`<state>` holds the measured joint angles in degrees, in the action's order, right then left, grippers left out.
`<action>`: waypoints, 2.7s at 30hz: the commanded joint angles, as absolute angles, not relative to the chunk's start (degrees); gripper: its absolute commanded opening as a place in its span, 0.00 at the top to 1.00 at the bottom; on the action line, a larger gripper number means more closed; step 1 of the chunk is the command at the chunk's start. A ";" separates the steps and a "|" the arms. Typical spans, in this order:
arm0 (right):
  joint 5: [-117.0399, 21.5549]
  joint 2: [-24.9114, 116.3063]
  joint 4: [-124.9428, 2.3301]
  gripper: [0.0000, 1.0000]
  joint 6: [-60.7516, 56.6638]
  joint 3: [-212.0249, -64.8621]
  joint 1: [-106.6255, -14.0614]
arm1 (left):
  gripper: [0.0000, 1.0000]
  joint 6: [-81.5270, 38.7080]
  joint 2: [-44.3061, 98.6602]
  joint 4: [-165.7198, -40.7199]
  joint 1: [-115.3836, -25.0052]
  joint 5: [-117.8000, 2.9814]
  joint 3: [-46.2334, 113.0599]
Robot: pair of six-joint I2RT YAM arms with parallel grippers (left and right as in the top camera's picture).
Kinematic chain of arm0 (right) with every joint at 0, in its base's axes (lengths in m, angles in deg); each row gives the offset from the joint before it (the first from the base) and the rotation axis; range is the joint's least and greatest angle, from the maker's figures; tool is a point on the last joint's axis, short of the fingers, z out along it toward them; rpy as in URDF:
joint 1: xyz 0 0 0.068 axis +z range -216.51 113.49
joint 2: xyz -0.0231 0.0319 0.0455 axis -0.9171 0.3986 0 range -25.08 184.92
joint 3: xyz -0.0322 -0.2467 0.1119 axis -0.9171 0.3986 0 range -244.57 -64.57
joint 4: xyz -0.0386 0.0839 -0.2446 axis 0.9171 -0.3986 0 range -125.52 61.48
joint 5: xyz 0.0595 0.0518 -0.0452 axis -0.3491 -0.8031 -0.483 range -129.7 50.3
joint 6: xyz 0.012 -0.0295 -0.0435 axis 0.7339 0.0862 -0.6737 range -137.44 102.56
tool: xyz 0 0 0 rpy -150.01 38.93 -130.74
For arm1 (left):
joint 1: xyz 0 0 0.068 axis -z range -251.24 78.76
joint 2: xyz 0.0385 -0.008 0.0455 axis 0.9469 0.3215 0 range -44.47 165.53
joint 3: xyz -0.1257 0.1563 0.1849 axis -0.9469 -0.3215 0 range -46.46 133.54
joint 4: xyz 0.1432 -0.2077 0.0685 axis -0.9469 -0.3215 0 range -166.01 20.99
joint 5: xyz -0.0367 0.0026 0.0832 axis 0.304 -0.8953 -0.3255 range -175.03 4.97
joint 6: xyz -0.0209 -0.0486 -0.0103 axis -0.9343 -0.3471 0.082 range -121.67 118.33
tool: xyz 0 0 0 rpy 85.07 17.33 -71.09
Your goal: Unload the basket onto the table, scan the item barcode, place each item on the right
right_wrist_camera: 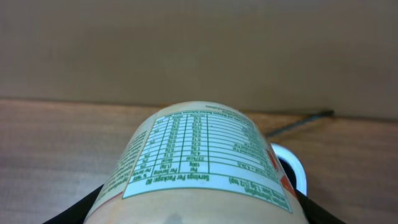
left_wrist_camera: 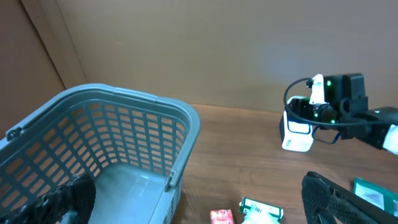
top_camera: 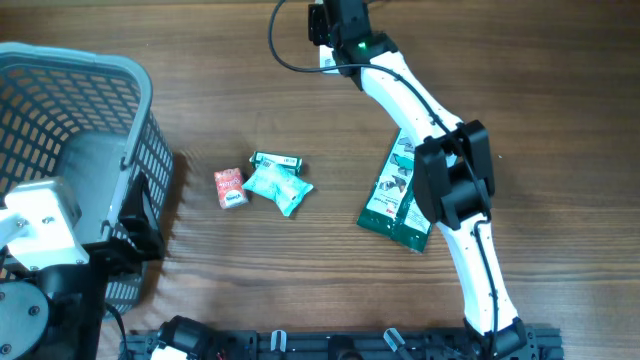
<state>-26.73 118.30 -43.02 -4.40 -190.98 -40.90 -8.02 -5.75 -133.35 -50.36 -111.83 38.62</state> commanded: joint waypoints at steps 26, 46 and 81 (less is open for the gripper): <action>-35.97 112.68 -92.40 0.41 -3.81 -191.22 -105.62 | 0.00 -8.57 -5.84 -133.17 -50.53 -112.58 38.51; -60.36 91.70 -113.36 0.00 5.61 -191.74 -94.12 | 0.00 -8.57 -5.84 -133.17 -50.53 -112.58 38.51; -41.28 112.46 -93.67 0.96 12.47 -152.20 -44.36 | 0.00 -8.57 -5.84 -133.17 -50.53 -112.58 38.51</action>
<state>-40.76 102.23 -94.21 14.87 -156.27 -44.68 -8.04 -5.75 -133.33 -50.36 -111.83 38.62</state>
